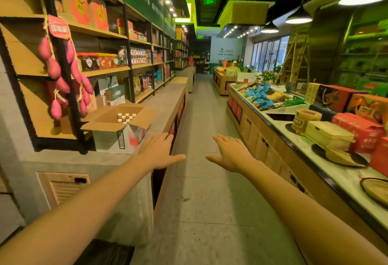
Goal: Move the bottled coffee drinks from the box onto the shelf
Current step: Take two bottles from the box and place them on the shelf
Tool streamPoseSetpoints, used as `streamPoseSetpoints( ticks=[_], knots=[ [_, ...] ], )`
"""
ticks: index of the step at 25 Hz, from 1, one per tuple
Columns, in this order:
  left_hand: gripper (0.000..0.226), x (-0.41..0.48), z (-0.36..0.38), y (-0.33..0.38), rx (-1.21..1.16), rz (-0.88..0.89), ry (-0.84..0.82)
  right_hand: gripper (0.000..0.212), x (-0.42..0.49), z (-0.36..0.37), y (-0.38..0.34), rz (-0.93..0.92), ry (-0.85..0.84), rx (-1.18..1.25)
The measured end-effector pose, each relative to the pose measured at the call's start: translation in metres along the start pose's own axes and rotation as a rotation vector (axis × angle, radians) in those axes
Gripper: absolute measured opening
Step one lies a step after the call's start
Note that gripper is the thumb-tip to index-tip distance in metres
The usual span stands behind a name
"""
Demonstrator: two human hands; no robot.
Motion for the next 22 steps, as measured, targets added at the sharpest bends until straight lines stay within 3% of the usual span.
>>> streamPoseSetpoints(
  ticks=[6,13,22],
  knots=[
    [0.083,0.166,0.040,-0.042,0.054,-0.045,0.000,0.077,0.192,0.026,0.054,-0.034,0.049,0.002],
    [0.086,0.359,0.084,-0.138,0.025,-0.307,0.017,0.073,0.440,0.046,0.074,-0.322,0.081,0.024],
    [0.083,0.517,0.132,-0.265,0.050,-0.525,0.071,0.075,0.684,0.104,0.024,-0.557,0.043,0.078]
  ],
)
Point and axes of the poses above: each hand's wrist, its own x-axis towards the middle knuckle, its own z-axis out of the palm, y = z × x, the point moved 6 cm from there along x, towards the middle knuckle, and after that the axes turned 6 degrees about x, right-handed, at the moved point
